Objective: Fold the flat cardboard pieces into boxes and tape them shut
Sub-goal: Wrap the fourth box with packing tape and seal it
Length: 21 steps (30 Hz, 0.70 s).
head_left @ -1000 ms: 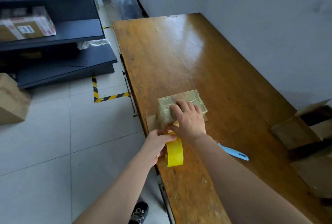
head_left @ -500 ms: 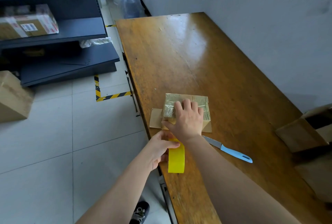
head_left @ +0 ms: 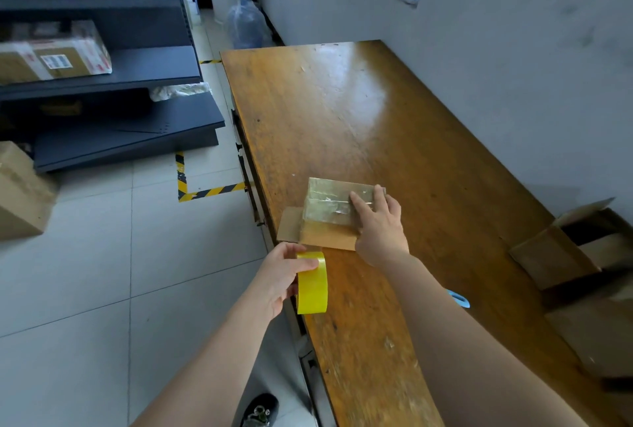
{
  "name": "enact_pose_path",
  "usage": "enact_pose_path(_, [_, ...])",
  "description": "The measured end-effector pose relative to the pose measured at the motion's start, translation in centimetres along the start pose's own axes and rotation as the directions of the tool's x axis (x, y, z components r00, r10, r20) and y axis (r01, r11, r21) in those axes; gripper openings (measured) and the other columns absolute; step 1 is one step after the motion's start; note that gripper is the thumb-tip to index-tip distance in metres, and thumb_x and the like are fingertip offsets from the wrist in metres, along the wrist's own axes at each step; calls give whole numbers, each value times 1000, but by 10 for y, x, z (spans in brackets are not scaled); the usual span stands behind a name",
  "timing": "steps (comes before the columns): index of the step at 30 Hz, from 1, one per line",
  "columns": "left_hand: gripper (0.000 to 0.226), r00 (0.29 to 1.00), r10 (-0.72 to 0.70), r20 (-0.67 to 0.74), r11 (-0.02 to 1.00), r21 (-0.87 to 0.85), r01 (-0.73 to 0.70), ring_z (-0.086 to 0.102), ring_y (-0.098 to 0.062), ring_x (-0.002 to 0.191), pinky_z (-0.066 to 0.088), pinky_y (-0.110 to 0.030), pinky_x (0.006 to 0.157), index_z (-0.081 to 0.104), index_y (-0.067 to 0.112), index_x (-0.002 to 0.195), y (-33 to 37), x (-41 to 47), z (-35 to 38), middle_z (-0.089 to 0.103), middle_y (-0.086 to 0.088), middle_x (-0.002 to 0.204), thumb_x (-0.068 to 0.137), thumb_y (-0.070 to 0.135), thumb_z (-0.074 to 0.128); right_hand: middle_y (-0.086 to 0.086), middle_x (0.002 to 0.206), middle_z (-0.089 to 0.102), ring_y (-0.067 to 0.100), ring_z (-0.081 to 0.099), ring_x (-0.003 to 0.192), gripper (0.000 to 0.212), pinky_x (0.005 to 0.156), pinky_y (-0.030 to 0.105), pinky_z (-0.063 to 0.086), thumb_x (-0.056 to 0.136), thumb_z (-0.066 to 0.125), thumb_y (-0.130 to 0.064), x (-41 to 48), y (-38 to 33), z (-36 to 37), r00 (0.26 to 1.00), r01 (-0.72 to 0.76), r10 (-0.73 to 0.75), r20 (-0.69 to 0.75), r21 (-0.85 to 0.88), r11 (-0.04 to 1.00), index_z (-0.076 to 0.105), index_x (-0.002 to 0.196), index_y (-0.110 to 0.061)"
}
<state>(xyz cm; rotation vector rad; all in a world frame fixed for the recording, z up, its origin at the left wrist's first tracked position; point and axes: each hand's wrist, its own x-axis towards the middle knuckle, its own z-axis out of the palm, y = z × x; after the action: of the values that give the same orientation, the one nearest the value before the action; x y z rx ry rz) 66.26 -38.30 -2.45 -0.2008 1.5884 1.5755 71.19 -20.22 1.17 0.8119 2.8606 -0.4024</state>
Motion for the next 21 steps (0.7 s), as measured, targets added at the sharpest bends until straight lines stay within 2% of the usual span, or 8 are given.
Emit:
enact_pose_path(2, [31,1000,11,-20,1000,-14,-11,69,-27,91,57,-38,67,57,16,105,0,-2,-1,68,-12,106,81,8,74,4,154,19,30,20,136,76,109,42,31,86,67,-38,-2,-2,-3,995,32,-40,-94,-83,996,24,149,-39])
enact_pose_path(4, [30,999,16,-41,999,-31,-17,68,-27,91,56,-38,65,57,17,104,1,-4,-2,67,-12,105,81,8,74,5,147,29,30,22,134,73,110,45,26,81,66,-52,-3,-4,-5,987,75,-93,-130,-137,988,33,145,-38])
enact_pose_path(7, [29,997,28,-65,998,-59,-32,67,-28,92,55,-37,65,56,18,103,4,-7,-4,66,-12,106,82,8,73,6,157,6,31,-1,146,74,114,48,23,80,70,-27,-4,-4,-3,993,114,-114,-14,13,993,33,144,-36])
enact_pose_path(9, [28,996,43,-75,996,-74,-49,66,-28,92,55,-37,66,56,19,103,6,-9,-5,66,-12,106,82,8,72,3,160,-11,30,-1,147,80,112,45,30,81,71,-17,-4,-2,-5,993,93,-96,75,42,995,29,146,-37])
enact_pose_path(12, [27,994,70,-83,992,-102,-79,65,-28,92,54,-37,66,56,19,101,8,-13,-5,66,-13,106,83,7,72,8,158,20,33,19,141,79,111,47,29,79,70,-54,-3,-2,-12,993,114,-109,48,-113,987,30,146,-39])
enact_pose_path(15, [25,991,106,-83,988,-106,-115,67,-27,92,56,-39,68,57,19,101,11,-18,-5,67,-12,104,83,8,71,6,139,47,29,38,128,94,103,42,38,66,43,-90,-7,-10,-16,999,-5,0,-43,-135,991,40,142,-36])
enact_pose_path(17, [21,986,145,-80,984,-92,-152,66,-27,93,56,-39,68,58,20,101,13,-21,-5,66,-11,105,86,12,70,8,136,47,27,40,125,103,99,41,41,61,30,-96,-12,-14,-11,997,-45,37,-70,-115,992,43,142,-33])
enact_pose_path(21, [10,967,219,-133,961,-140,-237,60,-24,90,52,-33,63,59,20,91,21,-29,-4,61,-9,101,98,22,52,7,131,45,25,39,121,95,95,37,44,66,40,-92,-21,-20,-4,994,-35,22,-107,-114,993,45,139,-32])
